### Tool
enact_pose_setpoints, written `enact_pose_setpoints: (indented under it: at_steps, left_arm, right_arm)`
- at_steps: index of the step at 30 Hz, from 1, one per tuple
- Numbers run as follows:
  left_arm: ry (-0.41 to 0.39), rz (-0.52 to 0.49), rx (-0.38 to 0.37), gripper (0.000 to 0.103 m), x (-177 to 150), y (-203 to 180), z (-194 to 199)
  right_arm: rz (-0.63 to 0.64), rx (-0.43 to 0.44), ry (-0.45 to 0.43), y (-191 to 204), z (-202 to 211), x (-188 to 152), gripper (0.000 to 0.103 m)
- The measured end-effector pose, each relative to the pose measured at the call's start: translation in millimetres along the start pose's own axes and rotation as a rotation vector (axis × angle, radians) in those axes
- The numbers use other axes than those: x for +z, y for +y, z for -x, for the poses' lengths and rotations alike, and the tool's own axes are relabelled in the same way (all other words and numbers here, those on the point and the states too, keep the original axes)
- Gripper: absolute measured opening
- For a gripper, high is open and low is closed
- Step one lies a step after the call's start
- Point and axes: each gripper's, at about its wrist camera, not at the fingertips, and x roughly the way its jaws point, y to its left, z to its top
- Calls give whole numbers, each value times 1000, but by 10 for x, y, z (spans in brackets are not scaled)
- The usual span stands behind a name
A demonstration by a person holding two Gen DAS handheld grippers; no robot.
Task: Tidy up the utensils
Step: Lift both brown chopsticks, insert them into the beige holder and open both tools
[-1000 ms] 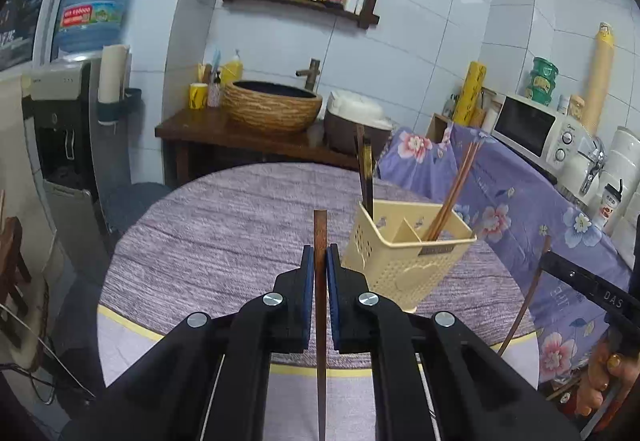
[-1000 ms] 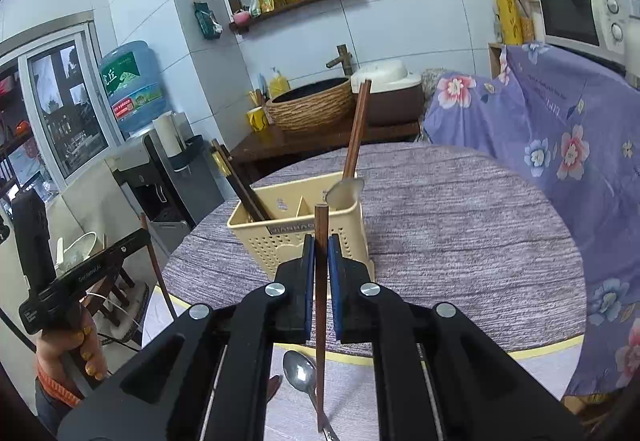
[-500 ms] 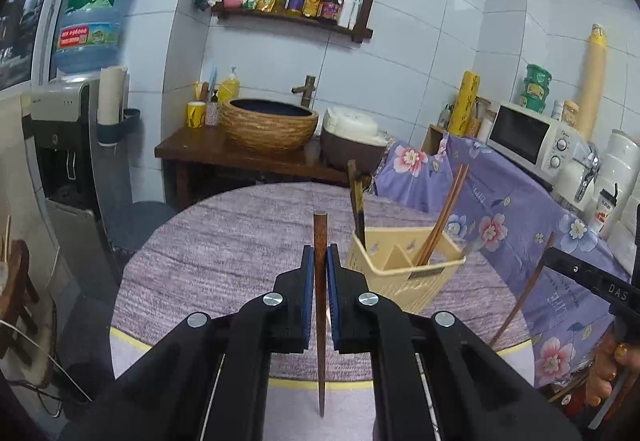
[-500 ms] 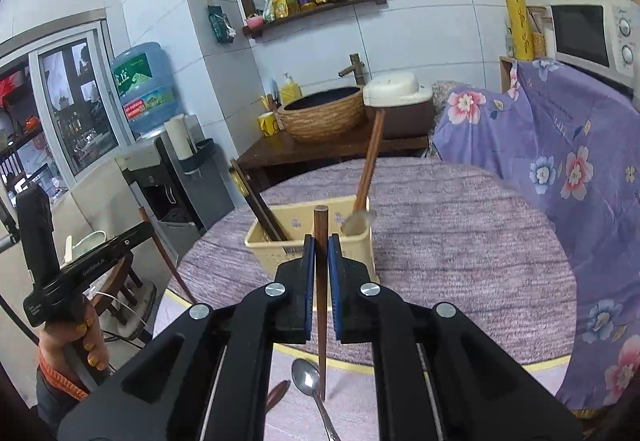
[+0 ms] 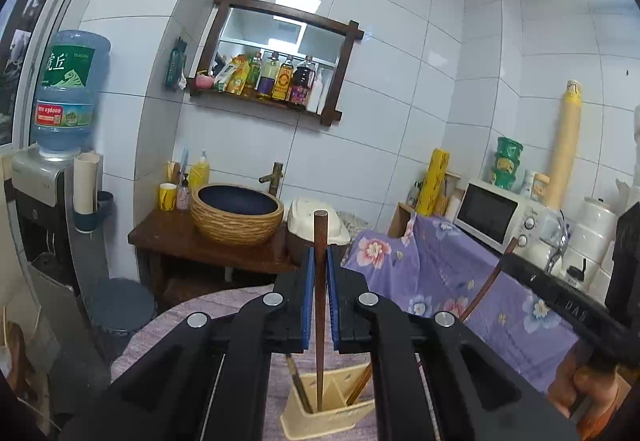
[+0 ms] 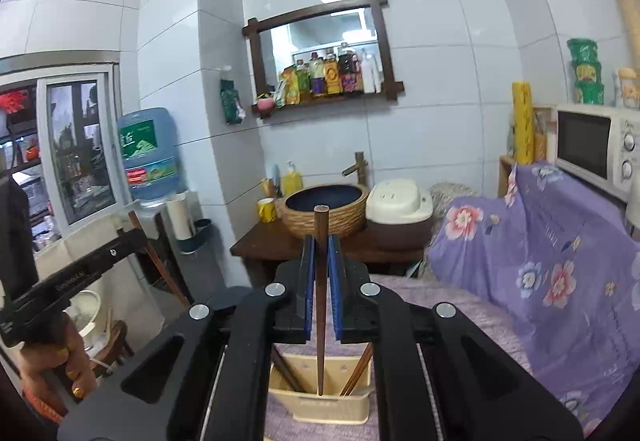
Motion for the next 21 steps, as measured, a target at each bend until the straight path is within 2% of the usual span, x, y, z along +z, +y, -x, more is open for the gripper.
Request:
enact_pose_setpoints:
  at_steps: [4,8,15,21]
  left_arm:
    - [14,18,12,8,-101,-41,-235]
    - [42,15,40,8,-386,-23,-459]
    - [162,10,43,8,-1015,18,-787]
    - [221,-1,54,8,-1292,71,-928]
  right_arm:
    - [-16,-27,7,-22,-227,-78,8]
    - [-13,-57,43,-62,-504,-379,8]
    - [-49,-62,158,-194,-880,-959,8]
    - [-55,-61,204,-262,-1002,-1201,8]
